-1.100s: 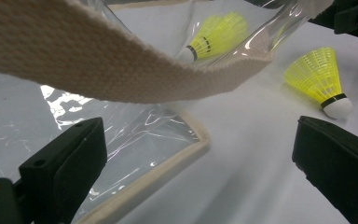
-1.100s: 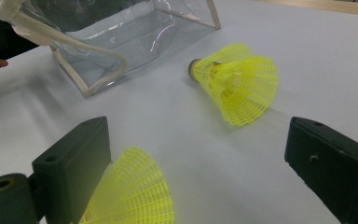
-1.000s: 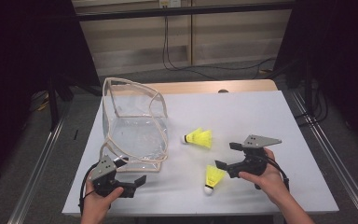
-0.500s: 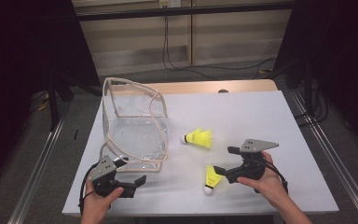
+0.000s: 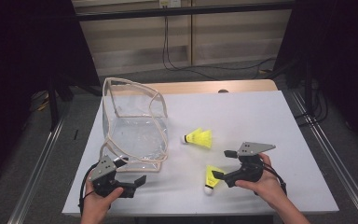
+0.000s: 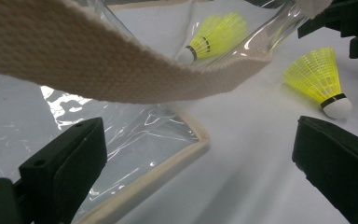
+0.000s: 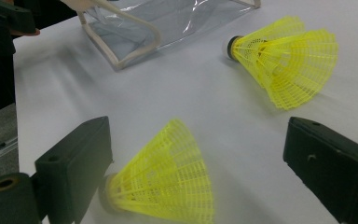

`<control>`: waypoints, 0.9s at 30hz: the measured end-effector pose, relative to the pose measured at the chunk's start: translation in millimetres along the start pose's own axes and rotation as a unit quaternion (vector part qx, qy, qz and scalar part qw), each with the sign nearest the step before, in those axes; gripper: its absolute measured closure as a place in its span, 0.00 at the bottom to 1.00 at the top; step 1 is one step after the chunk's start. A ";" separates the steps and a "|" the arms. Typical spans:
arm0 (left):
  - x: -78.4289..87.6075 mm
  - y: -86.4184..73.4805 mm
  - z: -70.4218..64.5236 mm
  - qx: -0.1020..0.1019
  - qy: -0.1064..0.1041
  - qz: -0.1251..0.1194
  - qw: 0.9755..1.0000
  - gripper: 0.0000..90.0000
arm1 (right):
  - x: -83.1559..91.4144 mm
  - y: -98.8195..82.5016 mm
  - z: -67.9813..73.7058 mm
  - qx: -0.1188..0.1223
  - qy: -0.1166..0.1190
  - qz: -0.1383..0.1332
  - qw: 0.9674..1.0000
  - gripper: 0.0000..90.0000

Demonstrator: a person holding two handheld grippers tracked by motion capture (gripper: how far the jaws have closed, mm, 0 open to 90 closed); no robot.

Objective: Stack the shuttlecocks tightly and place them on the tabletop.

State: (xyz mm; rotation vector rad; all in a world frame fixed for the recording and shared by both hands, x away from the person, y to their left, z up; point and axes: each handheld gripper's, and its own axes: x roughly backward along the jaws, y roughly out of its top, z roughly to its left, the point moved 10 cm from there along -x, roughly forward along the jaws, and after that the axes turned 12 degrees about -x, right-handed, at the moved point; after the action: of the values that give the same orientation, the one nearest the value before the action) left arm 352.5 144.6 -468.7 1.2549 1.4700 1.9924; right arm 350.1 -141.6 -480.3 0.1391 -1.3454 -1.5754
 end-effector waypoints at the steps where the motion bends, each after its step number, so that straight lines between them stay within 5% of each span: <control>1: 0.0 0.0 0.0 0.000 0.000 0.000 1.000 0.04 | -0.2 -0.5 0.4 0.000 0.001 0.001 1.000 0.11; 27: 0.1 0.9 0.1 -0.002 0.000 -0.002 1.000 0.03 | -1.0 -7.1 7.6 0.017 0.035 0.019 0.999 0.33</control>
State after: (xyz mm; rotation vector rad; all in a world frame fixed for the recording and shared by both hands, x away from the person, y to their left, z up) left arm 352.7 144.4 -467.9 1.2490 1.4662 1.9908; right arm 341.4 -136.8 -483.6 0.1862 -1.3129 -1.5028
